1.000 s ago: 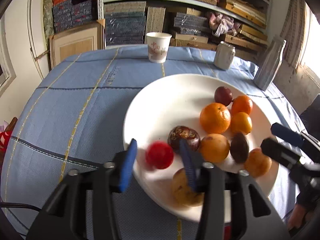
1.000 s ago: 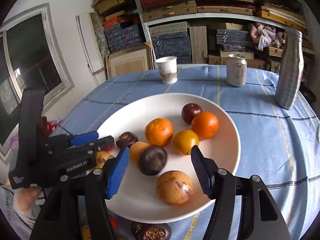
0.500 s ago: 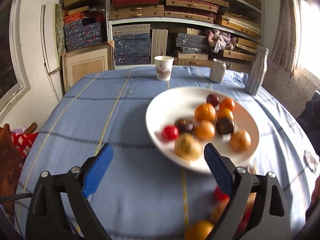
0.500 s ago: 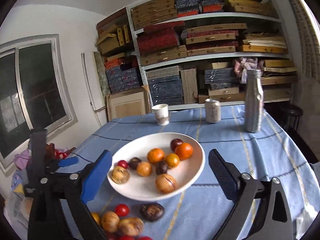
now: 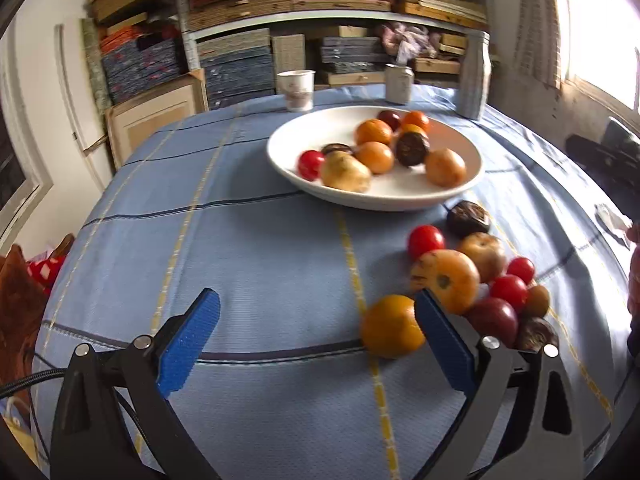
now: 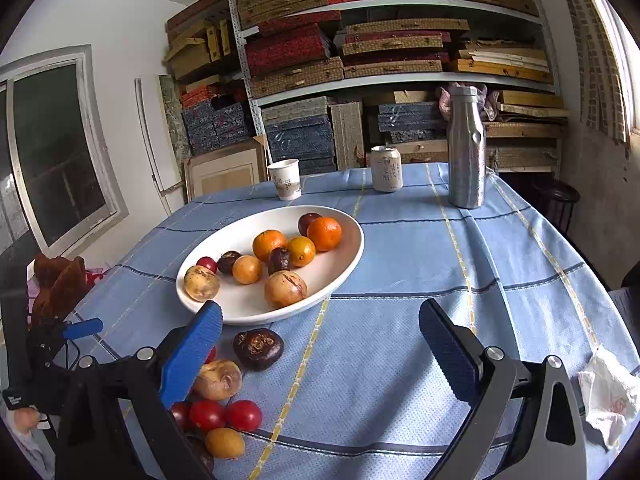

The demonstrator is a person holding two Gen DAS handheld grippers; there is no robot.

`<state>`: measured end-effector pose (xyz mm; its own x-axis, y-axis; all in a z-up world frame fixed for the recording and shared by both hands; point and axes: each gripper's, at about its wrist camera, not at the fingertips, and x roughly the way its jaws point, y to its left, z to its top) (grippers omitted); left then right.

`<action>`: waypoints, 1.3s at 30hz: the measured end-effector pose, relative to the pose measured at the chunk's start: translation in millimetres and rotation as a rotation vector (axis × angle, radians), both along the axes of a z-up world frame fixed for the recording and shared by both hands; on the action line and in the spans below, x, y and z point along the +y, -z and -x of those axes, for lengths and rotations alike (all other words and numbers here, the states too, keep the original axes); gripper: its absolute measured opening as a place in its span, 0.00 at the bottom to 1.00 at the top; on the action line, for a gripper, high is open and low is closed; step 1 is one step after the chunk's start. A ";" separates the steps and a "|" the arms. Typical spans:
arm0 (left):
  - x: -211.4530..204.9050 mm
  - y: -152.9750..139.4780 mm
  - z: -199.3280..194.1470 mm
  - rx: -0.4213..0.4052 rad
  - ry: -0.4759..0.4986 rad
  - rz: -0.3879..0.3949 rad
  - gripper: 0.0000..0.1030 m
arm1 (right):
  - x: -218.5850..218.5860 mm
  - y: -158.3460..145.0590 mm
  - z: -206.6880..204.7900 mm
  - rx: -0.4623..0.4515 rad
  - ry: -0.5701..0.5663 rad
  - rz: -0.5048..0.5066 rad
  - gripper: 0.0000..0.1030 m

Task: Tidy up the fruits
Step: 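Move the left tool back to the pile and grasp a yellow-orange tomato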

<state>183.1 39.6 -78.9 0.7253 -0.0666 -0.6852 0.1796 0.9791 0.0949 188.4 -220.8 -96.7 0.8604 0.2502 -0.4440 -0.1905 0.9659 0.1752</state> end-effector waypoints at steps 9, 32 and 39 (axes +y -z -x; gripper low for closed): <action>19.9 -3.1 -8.5 -0.012 -0.128 -0.030 0.96 | -1.0 0.7 -1.2 0.011 0.004 -0.008 0.97; 59.4 11.5 -22.6 0.093 -0.153 0.108 0.54 | 0.0 2.3 -3.5 0.029 -0.006 -0.010 0.97; 47.3 7.2 1.7 0.061 -0.099 0.060 0.74 | -0.4 3.2 -5.5 0.040 0.000 -0.013 0.97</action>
<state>181.4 86.9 -86.1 0.6875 -0.0389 -0.7251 0.0854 0.9960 0.0275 193.9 -221.2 -99.9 0.8420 0.2565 -0.4746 -0.1834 0.9634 0.1954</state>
